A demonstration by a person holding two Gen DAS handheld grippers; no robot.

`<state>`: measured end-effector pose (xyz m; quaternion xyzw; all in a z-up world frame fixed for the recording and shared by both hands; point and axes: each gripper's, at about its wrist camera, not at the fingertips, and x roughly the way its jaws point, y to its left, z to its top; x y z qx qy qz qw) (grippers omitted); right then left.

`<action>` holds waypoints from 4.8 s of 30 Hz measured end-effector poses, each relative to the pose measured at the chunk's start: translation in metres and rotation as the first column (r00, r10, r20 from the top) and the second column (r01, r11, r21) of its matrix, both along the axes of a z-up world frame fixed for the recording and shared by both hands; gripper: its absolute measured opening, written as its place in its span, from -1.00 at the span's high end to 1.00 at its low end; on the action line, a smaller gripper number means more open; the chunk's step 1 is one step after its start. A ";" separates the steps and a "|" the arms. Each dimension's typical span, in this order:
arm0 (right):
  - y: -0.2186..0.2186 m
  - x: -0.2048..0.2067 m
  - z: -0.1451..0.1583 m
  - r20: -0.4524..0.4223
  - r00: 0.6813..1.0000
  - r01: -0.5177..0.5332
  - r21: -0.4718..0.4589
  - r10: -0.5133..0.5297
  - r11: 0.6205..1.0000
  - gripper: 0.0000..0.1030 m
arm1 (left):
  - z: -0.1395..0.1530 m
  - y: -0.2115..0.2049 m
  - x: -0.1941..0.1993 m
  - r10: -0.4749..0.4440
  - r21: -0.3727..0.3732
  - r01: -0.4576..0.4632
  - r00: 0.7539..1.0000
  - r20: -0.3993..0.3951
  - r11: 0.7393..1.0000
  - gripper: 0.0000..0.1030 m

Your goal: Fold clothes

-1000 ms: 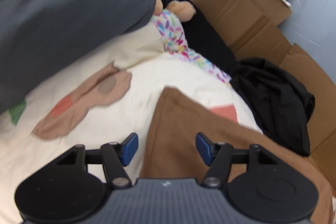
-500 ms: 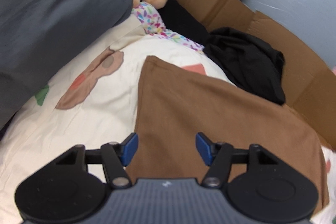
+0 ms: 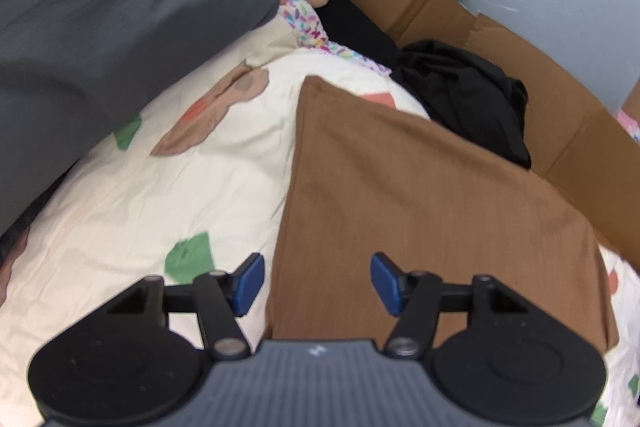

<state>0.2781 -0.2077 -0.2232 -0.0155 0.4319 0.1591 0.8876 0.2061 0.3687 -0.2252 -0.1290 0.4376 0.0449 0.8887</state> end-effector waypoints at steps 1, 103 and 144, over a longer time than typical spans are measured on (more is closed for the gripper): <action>-0.001 -0.004 -0.003 -0.008 1.000 0.001 -0.002 -0.001 1.000 0.15 | -0.004 0.002 -0.006 0.005 -0.005 -0.005 1.000 -0.008 1.000 -0.19; 0.006 -0.030 -0.050 -0.124 0.990 -0.052 0.071 0.061 0.996 0.15 | -0.036 0.033 -0.027 -0.035 -0.061 0.040 0.996 0.087 0.997 0.23; 0.021 -0.031 -0.066 -0.120 0.989 -0.095 -0.053 0.088 0.994 0.31 | -0.052 0.043 -0.040 -0.134 0.070 0.133 0.991 0.015 0.989 0.65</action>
